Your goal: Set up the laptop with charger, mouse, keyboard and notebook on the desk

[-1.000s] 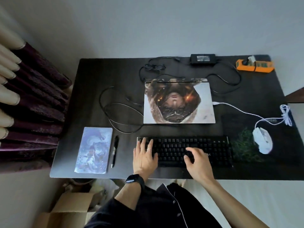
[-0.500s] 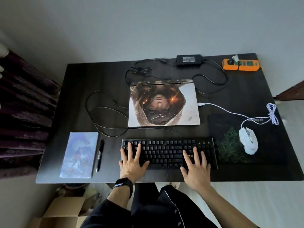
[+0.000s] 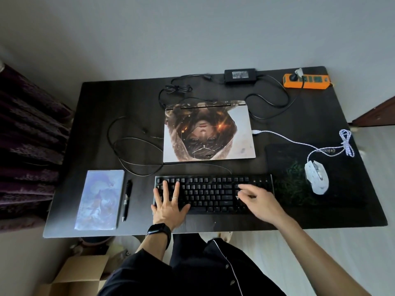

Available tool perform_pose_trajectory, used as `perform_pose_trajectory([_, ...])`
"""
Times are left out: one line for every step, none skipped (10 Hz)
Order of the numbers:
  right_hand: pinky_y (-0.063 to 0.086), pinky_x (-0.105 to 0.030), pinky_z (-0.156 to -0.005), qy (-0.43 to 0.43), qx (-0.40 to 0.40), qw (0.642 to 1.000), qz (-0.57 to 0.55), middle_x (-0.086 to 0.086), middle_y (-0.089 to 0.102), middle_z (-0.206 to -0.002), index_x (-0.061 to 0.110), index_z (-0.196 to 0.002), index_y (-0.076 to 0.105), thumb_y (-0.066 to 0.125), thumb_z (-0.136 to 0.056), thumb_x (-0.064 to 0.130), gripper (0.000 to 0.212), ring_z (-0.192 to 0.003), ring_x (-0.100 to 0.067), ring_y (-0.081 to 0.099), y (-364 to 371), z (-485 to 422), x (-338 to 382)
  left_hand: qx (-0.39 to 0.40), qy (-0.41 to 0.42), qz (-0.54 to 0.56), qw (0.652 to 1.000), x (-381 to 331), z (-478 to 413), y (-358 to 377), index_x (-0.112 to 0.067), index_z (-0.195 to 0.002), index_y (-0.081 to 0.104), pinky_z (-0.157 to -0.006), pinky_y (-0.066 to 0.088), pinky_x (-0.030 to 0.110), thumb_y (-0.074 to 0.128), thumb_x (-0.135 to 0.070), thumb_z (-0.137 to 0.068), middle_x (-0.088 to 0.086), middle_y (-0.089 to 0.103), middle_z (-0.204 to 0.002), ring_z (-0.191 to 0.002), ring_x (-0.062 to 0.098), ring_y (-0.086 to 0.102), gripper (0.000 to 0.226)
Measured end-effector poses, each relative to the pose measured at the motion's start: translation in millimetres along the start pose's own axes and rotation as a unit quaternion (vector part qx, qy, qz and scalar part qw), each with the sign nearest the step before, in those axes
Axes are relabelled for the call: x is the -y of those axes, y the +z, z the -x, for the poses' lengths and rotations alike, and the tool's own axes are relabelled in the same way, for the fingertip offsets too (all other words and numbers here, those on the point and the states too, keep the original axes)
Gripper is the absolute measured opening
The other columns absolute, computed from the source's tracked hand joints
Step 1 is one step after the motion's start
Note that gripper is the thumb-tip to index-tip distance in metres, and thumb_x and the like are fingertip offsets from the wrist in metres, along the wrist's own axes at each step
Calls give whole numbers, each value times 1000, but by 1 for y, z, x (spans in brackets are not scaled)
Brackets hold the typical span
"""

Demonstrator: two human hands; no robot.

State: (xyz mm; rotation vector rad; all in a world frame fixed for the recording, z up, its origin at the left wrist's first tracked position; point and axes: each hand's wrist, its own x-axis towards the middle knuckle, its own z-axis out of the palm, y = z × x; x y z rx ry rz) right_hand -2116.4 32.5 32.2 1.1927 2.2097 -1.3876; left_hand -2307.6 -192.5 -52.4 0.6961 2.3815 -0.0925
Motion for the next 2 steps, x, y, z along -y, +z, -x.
perform_pose_trajectory([53,-39,-98,-108,-105,978,-148,13,75,-107,40,-111,70,64,-92,44,20,-101,-9,72,-65,29,64,3,-6,-8,1000,2,0,0,-43,-151,-19,-118,17,58,35,-71,-91,-2,-32,-159,-148,37,-21,86])
perform_pose_trajectory([56,-34,-91,-261,-207,898,-287,3,73,-116,29,-114,69,67,-86,51,36,-107,-18,70,-134,85,136,6,-13,-20,1000,1,-1,1,-44,-150,-22,-117,18,56,33,-72,-91,-2,-33,-159,-148,37,-21,86])
